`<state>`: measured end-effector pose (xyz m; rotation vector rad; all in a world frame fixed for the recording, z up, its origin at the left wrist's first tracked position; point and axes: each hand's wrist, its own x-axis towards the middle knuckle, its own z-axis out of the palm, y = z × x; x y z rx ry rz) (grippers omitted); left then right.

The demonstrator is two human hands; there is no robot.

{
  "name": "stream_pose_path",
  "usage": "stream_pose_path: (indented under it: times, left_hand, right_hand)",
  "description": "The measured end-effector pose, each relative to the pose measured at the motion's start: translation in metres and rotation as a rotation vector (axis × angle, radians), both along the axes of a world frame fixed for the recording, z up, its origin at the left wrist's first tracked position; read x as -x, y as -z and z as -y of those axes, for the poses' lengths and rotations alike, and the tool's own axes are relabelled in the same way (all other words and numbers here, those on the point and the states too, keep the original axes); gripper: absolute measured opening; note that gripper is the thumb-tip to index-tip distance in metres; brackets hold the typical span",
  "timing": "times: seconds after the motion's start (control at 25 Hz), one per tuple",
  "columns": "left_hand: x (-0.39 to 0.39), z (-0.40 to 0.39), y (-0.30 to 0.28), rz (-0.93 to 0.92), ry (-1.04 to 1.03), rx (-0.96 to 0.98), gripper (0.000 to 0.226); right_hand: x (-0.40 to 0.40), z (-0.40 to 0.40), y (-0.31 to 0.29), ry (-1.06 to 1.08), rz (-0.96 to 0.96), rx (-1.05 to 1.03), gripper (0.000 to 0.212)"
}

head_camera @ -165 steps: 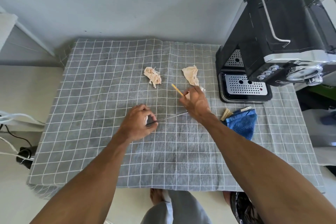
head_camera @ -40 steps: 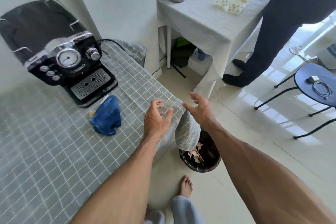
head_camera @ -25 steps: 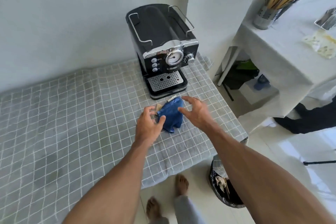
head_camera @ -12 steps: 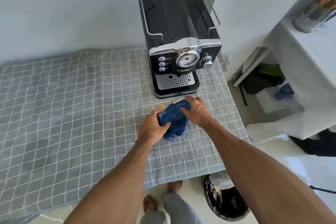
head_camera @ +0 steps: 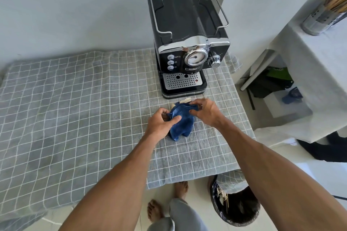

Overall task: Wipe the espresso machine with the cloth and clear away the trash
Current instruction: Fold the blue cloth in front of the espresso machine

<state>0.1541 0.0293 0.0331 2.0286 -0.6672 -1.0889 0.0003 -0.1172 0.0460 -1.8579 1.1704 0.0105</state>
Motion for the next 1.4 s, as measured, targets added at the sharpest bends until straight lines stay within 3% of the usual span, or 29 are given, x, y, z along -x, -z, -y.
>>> stream_pose_path:
  times: [0.28, 0.36, 0.48, 0.56, 0.76, 0.96, 1.12, 1.24, 1.4]
  left_hand:
    - [-0.008, 0.002, -0.019, -0.227, -0.103, 0.122, 0.030]
    - [-0.013, 0.004, -0.028, -0.344, -0.130, 0.138, 0.039]
    - [-0.022, 0.011, -0.042, -0.551, -0.094, 0.211, 0.046]
    - [-0.027, 0.013, -0.052, -0.574, -0.063, 0.246, 0.048]
    - [-0.035, 0.012, -0.061, -0.425, -0.080, 0.277, 0.042]
    - [-0.035, 0.010, -0.064, -0.169, -0.010, 0.272, 0.043]
    - [-0.032, 0.010, -0.066, 0.091, 0.178, 0.159, 0.047]
    - [-0.030, 0.012, -0.070, 0.175, 0.314, 0.045, 0.033]
    - [-0.034, 0.010, -0.070, 0.216, 0.337, 0.042, 0.024]
  right_hand:
    - [0.016, -0.004, -0.018, -0.040, 0.149, 0.089, 0.011]
    - [0.019, -0.003, -0.023, 0.028, 0.285, -0.086, 0.009]
    - [0.022, -0.005, -0.026, 0.117, 0.466, -0.456, 0.025]
    - [0.022, -0.005, -0.025, 0.154, 0.543, -0.556, 0.015]
    - [0.019, -0.003, -0.034, 0.291, 0.736, -0.537, 0.029]
    - [0.024, -0.001, -0.040, 0.254, 0.691, -0.386, 0.052]
    - [0.027, -0.001, -0.045, 0.183, 0.647, -0.317, 0.038]
    - [0.028, -0.001, -0.049, 0.108, 0.685, -0.299, 0.026]
    - [0.030, 0.003, -0.050, 0.121, 0.661, -0.321, 0.043]
